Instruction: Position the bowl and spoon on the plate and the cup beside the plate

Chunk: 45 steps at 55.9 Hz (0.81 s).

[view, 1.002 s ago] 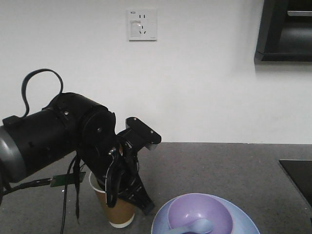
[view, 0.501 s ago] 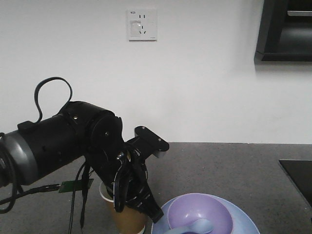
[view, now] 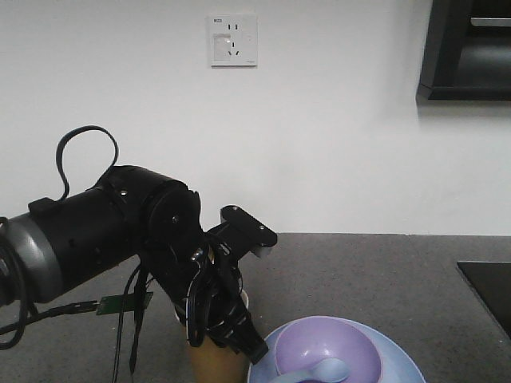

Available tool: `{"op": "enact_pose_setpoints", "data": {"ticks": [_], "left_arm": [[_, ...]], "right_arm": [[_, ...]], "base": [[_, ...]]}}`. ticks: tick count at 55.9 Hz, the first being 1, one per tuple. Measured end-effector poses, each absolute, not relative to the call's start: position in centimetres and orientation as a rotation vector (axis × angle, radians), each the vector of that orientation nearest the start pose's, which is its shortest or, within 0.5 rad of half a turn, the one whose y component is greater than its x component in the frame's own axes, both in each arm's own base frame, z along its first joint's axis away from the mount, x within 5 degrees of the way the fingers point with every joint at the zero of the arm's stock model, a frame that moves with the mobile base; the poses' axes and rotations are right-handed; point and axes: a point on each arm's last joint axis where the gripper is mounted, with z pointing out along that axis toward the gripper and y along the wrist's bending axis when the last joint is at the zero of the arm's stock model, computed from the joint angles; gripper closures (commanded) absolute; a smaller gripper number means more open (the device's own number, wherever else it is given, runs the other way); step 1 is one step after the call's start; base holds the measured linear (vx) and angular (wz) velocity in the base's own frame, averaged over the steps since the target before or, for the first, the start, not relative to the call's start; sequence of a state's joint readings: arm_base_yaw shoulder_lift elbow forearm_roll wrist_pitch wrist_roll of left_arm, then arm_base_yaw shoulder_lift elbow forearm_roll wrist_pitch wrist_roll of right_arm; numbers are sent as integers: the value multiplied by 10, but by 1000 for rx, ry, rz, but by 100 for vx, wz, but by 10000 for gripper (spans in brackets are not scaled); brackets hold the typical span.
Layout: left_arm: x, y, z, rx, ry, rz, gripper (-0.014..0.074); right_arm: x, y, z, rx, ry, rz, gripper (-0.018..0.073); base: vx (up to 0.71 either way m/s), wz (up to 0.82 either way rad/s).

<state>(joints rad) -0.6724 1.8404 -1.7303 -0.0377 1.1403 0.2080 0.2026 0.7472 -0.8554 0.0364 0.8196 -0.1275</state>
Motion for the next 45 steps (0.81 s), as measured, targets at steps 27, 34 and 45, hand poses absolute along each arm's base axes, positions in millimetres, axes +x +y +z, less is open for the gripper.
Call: {"op": "enact_pose_setpoints", "data": {"ticks": [27,34,45], "left_arm": [[306,-248,348,1131,2422,-201,58],[300,-243,377,1107,2364,-218,143],[279,-226,422,1065,2264,-234,606]], "right_arm": [[132,28,360,-355,2167,64,568],[132,28,360,-355,2167,64,568],[132,28,360,-355,2168,64,568]], "base": [[0,0],[0,0],[0,0]]}}
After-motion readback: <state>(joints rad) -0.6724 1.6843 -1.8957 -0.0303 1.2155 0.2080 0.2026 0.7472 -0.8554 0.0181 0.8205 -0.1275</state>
